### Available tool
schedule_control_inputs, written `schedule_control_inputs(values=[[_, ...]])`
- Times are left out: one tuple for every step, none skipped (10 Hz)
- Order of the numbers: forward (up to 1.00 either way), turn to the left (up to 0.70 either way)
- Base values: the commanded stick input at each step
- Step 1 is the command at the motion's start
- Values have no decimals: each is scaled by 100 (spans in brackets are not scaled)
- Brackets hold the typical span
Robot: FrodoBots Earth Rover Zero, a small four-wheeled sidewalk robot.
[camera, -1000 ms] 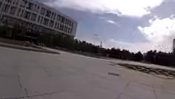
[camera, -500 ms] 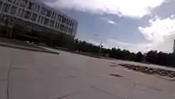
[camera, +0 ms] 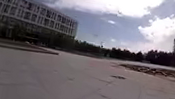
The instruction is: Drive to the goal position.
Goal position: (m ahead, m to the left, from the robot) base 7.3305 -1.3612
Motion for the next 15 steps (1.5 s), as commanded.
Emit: schedule_control_inputs(values=[[50, 1], [50, 1], [50, 1], [50, 1], [50, 1], [50, 1], [50, 1], [50, 1], [50, 1], [50, 1], [50, 1], [50, 1], [50, 1], [50, 1], [50, 1]])
